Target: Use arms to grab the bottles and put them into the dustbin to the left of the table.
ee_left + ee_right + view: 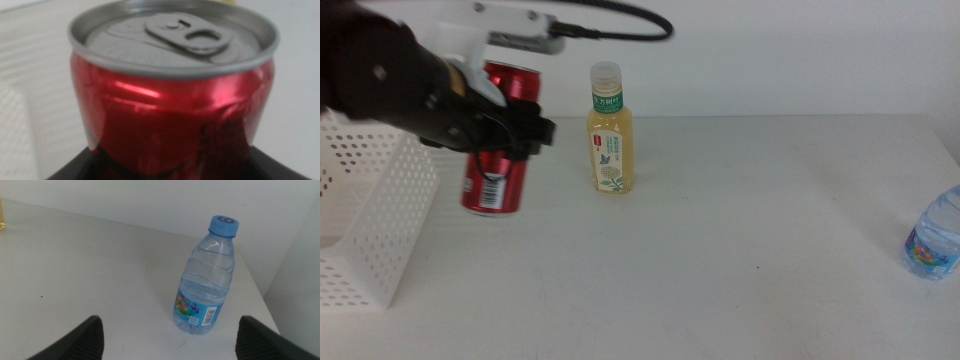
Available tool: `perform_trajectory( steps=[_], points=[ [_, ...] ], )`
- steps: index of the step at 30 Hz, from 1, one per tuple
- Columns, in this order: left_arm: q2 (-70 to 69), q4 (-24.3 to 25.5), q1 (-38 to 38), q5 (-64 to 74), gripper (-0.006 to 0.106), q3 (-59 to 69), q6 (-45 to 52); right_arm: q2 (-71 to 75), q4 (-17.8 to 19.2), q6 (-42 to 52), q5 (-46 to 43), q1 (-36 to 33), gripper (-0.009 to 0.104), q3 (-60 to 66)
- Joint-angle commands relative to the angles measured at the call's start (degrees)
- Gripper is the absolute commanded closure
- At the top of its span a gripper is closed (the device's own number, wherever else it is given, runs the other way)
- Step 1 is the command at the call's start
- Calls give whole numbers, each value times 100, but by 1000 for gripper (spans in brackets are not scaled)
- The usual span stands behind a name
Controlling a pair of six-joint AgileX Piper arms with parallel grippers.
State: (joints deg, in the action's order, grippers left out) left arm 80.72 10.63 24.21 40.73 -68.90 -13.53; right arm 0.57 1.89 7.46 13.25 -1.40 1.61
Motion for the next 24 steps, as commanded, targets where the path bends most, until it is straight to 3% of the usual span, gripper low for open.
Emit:
perform_trajectory(
  steps=[1,12,24],
  points=[
    [-248,-217,-252,36,105,-442,309,153,35,50,-424,34,18,-44],
    [-244,-1063,-2095,1168,105,-1210,1704,153,35,50,-424,34,18,-44],
    [204,-1562,-3939,1614,105,-1792,2828,153,35,50,-424,34,18,-44]
  ],
)
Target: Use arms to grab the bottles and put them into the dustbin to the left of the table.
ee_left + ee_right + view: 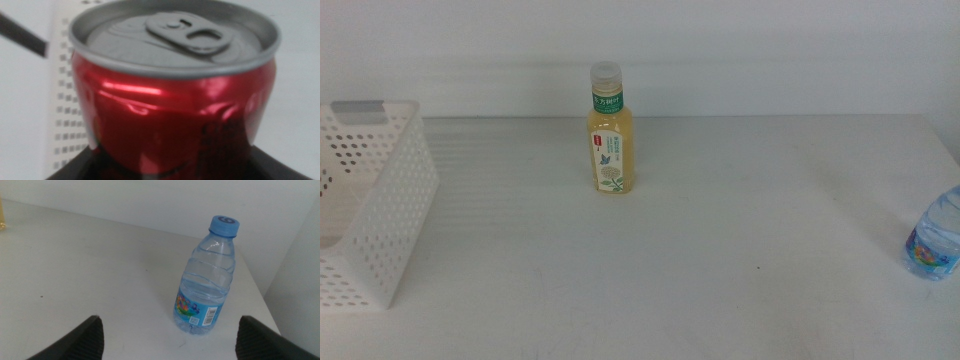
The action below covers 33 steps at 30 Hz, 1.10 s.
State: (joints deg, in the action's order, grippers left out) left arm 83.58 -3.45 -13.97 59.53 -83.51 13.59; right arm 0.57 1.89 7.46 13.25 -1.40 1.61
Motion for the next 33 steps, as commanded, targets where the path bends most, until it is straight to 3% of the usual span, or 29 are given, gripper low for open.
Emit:
perform_trajectory(
  steps=[1,16,21,33],
  points=[
    [38,-160,-193,-198,105,-425,159,153,35,50,-424,34,18,-44],
    [1557,-29,-357,-213,105,-743,148,153,35,50,-424,34,18,-44],
    [1744,162,-460,-201,105,-731,81,153,35,50,-424,34,18,-44],
    [2212,74,-618,-186,105,-717,205,153,35,50,-424,34,18,-44]
  ],
)
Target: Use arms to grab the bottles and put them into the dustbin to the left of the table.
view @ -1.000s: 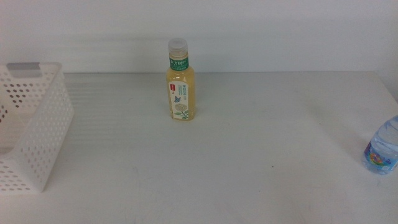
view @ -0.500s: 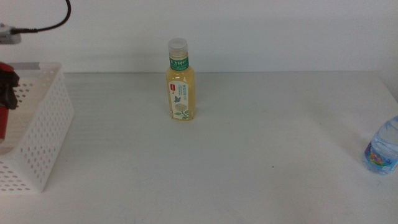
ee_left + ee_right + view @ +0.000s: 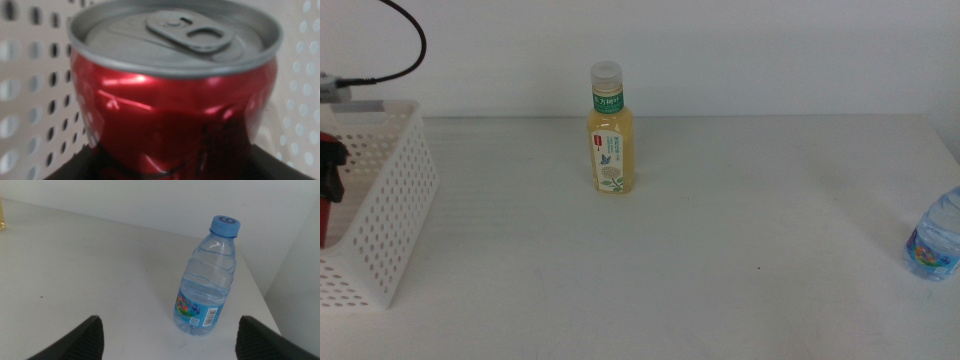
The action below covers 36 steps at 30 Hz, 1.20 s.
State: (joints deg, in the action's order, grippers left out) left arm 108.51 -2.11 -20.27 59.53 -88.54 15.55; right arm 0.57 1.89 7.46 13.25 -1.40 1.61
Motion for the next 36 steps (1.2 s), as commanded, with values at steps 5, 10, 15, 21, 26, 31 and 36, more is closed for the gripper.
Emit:
perform_trajectory(
  steps=[5,10,15,21,26,31,36],
  points=[
    [-85,-83,12,-277,105,-214,8,153,35,50,-424,34,18,-44],
    [2,-83,12,-328,105,-214,20,153,35,50,-424,34,18,-44],
    [3,-116,12,-318,96,-214,279,153,35,50,-424,34,18,-44],
    [3,-182,12,-318,66,-214,292,153,35,50,-424,34,18,-44],
    [3,-178,12,-302,10,-214,292,153,35,50,-424,34,18,-44],
    [-84,-179,17,-121,10,-316,221,153,35,50,-424,34,18,-44],
    [-361,-330,47,245,10,-563,55,153,35,50,-424,34,18,-44]
  ],
)
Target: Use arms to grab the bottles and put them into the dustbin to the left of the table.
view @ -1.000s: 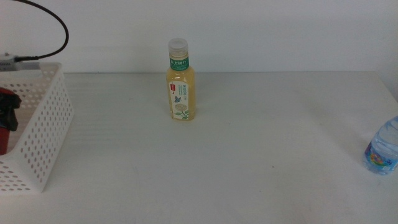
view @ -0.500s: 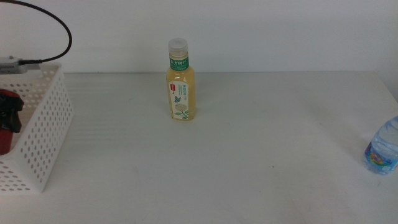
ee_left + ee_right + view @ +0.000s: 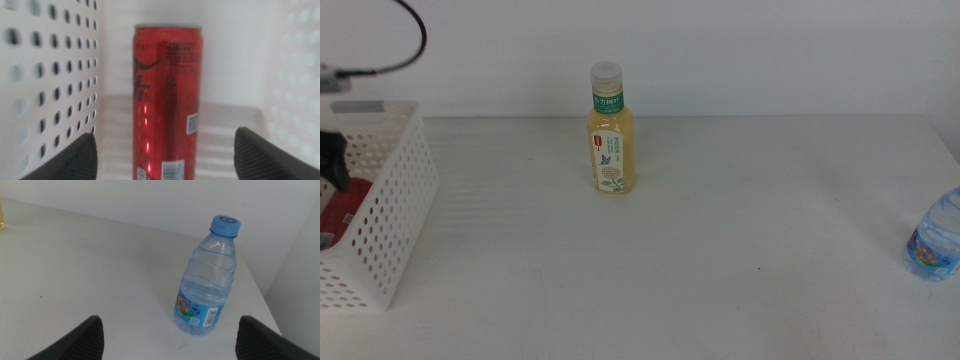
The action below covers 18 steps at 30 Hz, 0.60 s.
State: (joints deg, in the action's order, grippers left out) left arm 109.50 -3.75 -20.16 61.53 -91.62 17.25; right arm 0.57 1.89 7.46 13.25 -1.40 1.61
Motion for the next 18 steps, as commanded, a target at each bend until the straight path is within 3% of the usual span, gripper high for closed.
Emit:
perform_trajectory(
  steps=[1,18],
  points=[
    [-548,-161,75,106,10,-305,-183,153,35,50,-424,34,18,-44],
    [-2473,-137,1540,319,10,-368,-902,153,35,50,-424,34,18,-44]
  ],
)
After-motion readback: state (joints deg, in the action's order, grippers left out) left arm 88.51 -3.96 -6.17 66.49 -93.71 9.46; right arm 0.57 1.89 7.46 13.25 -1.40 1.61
